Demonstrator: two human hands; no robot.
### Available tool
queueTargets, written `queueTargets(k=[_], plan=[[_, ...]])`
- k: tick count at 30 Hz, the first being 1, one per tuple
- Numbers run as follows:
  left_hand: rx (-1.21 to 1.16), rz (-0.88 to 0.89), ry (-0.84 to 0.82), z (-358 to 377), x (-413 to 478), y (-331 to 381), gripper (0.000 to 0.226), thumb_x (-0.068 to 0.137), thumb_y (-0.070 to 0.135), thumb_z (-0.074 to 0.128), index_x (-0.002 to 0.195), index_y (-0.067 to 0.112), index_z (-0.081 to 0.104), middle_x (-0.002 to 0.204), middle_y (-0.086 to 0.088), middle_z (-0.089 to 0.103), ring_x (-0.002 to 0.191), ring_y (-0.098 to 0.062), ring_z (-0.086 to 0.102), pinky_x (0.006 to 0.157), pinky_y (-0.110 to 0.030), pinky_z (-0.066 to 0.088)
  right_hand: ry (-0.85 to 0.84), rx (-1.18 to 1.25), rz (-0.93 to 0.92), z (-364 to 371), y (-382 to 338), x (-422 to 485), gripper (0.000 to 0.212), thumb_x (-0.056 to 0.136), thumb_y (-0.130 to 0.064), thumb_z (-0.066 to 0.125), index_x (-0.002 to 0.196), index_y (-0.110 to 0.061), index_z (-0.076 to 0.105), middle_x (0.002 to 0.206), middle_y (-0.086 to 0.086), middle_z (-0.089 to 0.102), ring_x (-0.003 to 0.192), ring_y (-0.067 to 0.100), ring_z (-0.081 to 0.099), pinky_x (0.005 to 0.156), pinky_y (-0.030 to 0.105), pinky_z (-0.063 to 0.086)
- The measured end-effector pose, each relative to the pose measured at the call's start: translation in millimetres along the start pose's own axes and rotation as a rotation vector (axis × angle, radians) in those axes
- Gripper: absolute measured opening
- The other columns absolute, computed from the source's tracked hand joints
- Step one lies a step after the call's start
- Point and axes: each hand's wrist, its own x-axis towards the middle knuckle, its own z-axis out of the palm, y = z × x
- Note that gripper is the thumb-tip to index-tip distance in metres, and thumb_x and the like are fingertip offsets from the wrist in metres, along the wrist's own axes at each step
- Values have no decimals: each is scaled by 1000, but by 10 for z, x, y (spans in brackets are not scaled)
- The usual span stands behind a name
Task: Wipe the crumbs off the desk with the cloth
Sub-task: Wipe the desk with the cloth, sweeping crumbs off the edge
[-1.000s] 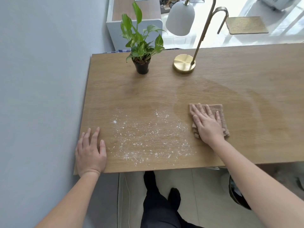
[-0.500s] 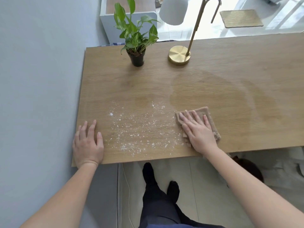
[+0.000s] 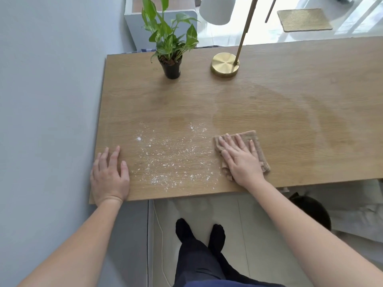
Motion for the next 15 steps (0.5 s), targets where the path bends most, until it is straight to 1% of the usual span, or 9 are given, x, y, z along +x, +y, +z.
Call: queueTargets(k=[2,4,5,7,10,11,12,13,15], plan=[[4,4,-2,3,-7,-9,60,102,48,35,158,32,47,169,-4,39,157,-31,31,126,-51,26,-67,-77,-174,90,96,-374,50,114,-55,17,164,-52,19,172,-26,9,162,2,-3,132,42,-5],[-2,6,0,-2,-1,-1,60,102,48,35,158,32,48,169,-4,39,157,-31,31,126,-51,26,-93,-129,-238,-10,374,-645,50,114,-56,16,163,-53,18,172,-26,11,161,-2,-2,133,42,1],[-6,6,1,-2,0,2,59,102,48,36,158,32,48,168,-4,40,157,-31,31,126,-52,27,-101,-144,-211,-105,520,-658,50,113,-57,13,163,-55,16,172,-26,10,160,-4,-4,133,41,0],[-2,4,2,7,2,-4,59,102,47,36,158,31,48,168,-5,40,157,-31,31,125,-52,28,-66,-126,-79,-246,649,-474,51,111,-59,10,162,-56,14,173,-26,7,160,-4,-7,133,39,-5],[-1,2,0,2,5,-16,59,101,48,36,157,31,49,168,-5,41,156,-32,32,124,-54,30,66,-14,183,-185,379,-19,51,112,-59,13,163,-54,14,173,-25,7,162,5,-2,131,42,-9],[-2,0,0,-2,-1,-11,59,101,48,36,157,31,49,168,-5,40,156,-32,32,123,-54,31,91,-3,232,-120,232,84,53,111,-60,12,164,-53,14,172,-25,5,163,8,-2,131,44,-9],[-3,0,1,-5,-4,-1,59,101,48,36,157,31,49,168,-5,40,156,-32,32,123,-55,31,98,-6,226,-53,92,124,53,111,-60,11,164,-53,12,171,-26,3,163,9,-2,131,45,-10],[-5,1,2,-9,-6,8,60,101,48,36,157,31,49,168,-5,40,156,-31,32,123,-55,31,85,-13,165,5,-21,88,52,111,-60,10,164,-55,11,171,-26,3,163,10,-3,131,46,-9],[-9,1,-2,-12,-6,17,60,101,48,35,157,31,48,168,-5,39,157,-31,31,124,-55,30,10,-71,-57,85,-50,-172,51,113,-57,11,164,-56,9,172,-25,5,163,7,-3,132,46,-7]])
